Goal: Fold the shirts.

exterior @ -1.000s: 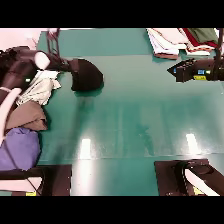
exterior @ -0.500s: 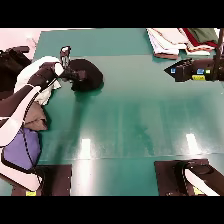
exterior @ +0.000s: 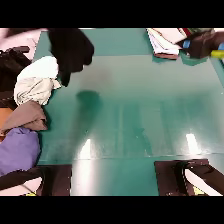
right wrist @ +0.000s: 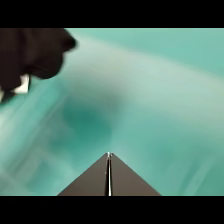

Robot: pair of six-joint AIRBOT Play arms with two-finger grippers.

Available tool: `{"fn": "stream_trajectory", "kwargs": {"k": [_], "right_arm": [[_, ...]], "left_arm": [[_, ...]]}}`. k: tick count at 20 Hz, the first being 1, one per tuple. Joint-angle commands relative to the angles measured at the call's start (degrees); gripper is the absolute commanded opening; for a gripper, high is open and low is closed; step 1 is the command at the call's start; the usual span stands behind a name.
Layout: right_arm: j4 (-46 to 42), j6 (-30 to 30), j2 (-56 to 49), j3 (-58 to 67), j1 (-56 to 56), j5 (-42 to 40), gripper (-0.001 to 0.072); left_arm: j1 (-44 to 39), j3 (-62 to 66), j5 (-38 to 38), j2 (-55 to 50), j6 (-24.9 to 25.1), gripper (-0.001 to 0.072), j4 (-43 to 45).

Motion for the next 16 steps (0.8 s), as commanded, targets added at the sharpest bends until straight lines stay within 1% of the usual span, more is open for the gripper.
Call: {"fn": "stream_trajectory", "kwargs": {"k": [1,4,7,8,9,10,11,13,14,15,16], "right_arm": [[-0.11,0.00,-3.65,11.50,0.00,0.37,0.0019],[-0.09,0.66,-6.40,18.62,0.00,0.72,0.0020],[-0.37,2.47,-8.85,24.50,0.00,3.37,0.0019],[-0.37,2.54,-9.49,26.03,0.00,4.57,0.0019],[-0.37,2.56,-9.94,27.19,0.00,5.79,0.0019],[-0.35,2.56,-10.21,27.93,0.00,6.86,0.0020],[-0.37,2.56,-10.21,28.04,0.00,7.48,0.0019],[-0.42,2.56,-10.10,28.04,0.00,8.50,0.0019],[-0.42,2.56,-10.16,28.02,0.00,8.92,0.0019],[-0.42,2.56,-10.16,28.02,0.00,9.11,0.0020],[-0.39,2.56,-10.16,28.00,0.00,9.03,0.0019]], "left_arm": [[-4.52,1.53,-3.06,11.19,3.10,0.0018,4.37],[-12.00,0.48,-8.37,10.12,3.10,0.0019,4.31],[-19.50,-3.19,-10.32,4.17,3.17,0.0022,2.56],[-21.62,-4.15,-9.38,1.57,3.23,0.0132,0.17],[-23.32,-4.39,-7.72,-0.92,3.28,0.0503,-2.73],[-24.11,-4.37,-5.81,-2.56,3.39,0.0601,-4.48],[-24.06,-4.20,-4.63,-3.13,4.17,0.0601,-4.70],[-20.44,-3.74,-5.79,-2.03,4.17,0.0601,-0.72],[-16.57,-3.69,-8.09,-0.90,3.93,0.0601,1.09],[-11.91,-3.69,-10.88,-0.48,2.64,0.0600,2.05],[-6.10,-3.96,-14.62,-0.52,2.40,0.0601,1.81]]}}
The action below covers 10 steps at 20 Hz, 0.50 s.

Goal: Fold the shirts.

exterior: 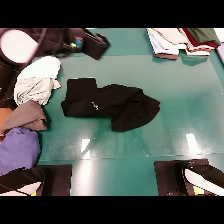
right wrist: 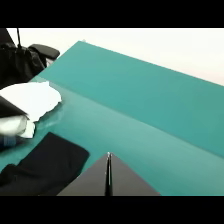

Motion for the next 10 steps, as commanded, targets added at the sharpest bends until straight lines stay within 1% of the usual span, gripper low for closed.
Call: {"fn": "stream_trajectory", "kwargs": {"k": [1,2,3,5,7,10], "right_arm": [[0.04,0.11,-0.22,0.59,0.02,1.29,0.0019],[0.04,0.11,-0.22,0.59,0.00,1.36,0.0019],[0.04,0.11,-0.33,0.57,0.00,1.40,0.0019],[0.09,0.11,-0.72,0.50,0.02,1.95,0.0019],[0.17,0.76,-1.31,0.50,0.02,3.02,0.0020],[0.17,1.66,-2.56,0.50,0.02,4.83,0.0019]], "left_arm": [[14.05,-1.62,-8.98,0.00,-1.16,0.0601,1.49],[19.50,-4.26,-10.86,-0.11,-2.62,0.0600,0.22],[24.44,-8.17,-11.47,-0.09,-2.95,0.0600,-1.99],[31.76,-17.49,-11.93,-0.09,-2.80,0.0601,-7.69],[36.28,-27.45,-12.04,-0.09,-1.16,0.0601,-11.72],[38.10,-39.01,-9.86,-0.09,1.16,0.0600,-12.41]]}}
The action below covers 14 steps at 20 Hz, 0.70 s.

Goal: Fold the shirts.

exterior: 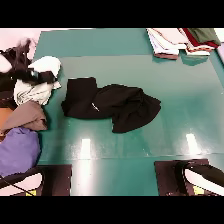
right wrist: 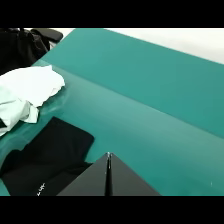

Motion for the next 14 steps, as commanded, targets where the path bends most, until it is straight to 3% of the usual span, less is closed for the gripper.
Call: {"fn": "stream_trajectory", "kwargs": {"k": [1,7,11,12,13,14], "right_arm": [[0.11,1.03,-1.33,0.07,0.02,2.19,0.0019],[0.09,1.79,-3.69,0.04,0.00,6.84,0.0019],[-0.02,3.04,-4.17,-0.28,0.00,8.96,0.0019],[-0.07,3.08,-3.50,-1.60,0.00,8.81,0.0019],[-0.20,3.08,-2.32,-4.15,-0.04,8.66,0.0019],[-0.17,3.08,-1.09,-7.32,-0.66,8.68,0.0020]], "left_arm": [[3.89,-13.90,2.49,0.00,2.03,0.0601,-4.11],[-2.29,-21.51,15.85,-0.13,3.41,0.0600,-6.32],[-5.77,-21.42,18.12,-2.97,3.39,0.0598,-10.14],[-5.79,-21.09,18.10,-3.02,3.32,0.0475,-10.99],[-5.79,-19.87,17.51,-2.95,3.39,0.0165,-11.41],[-5.79,-18.16,16.63,-2.64,3.48,0.0028,-11.17]]}}
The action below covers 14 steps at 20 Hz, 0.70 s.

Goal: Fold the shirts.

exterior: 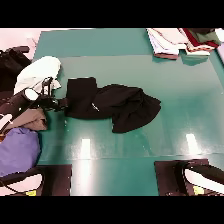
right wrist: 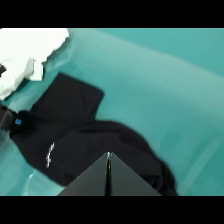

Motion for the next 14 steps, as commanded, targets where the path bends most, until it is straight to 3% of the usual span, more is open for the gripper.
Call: {"fn": "stream_trajectory", "kwargs": {"k": [1,5,6,7,8,10,11,14], "right_arm": [[-0.22,0.48,3.37,-8.61,-1.60,0.81,0.0019],[-0.20,0.48,9.53,-30.93,-13.11,0.57,0.0024],[-0.17,0.44,10.34,-37.64,-17.11,0.09,0.0195],[-0.13,0.42,10.56,-43.93,-20.35,-1.27,0.0490],[-0.07,0.35,10.25,-49.90,-23.41,-3.15,0.0549],[0.15,-1.05,8.11,-60.02,-27.34,-8.61,0.0526],[0.55,-2.34,6.21,-63.52,-27.96,-11.69,0.0446],[2.84,-4.11,-0.85,-67.54,-25.55,-18.27,0.0442]], "left_arm": [[-0.74,3.76,-0.20,0.35,0.11,0.0020,-1.66],[-0.74,11.85,-1.55,4.00,3.28,0.0020,-1.53],[-0.74,13.22,-1.57,4.55,3.34,0.0020,-1.49],[-0.74,14.32,-1.57,4.85,3.54,0.0020,-1.51],[-0.74,15.04,-1.75,4.87,3.52,0.0020,-1.55],[-0.74,15.04,-1.79,4.72,3.50,0.0020,-1.70],[-0.74,15.02,-2.05,4.70,3.50,0.0020,-1.66],[-0.74,15.02,-2.73,4.70,3.50,0.0020,-1.66]]}}
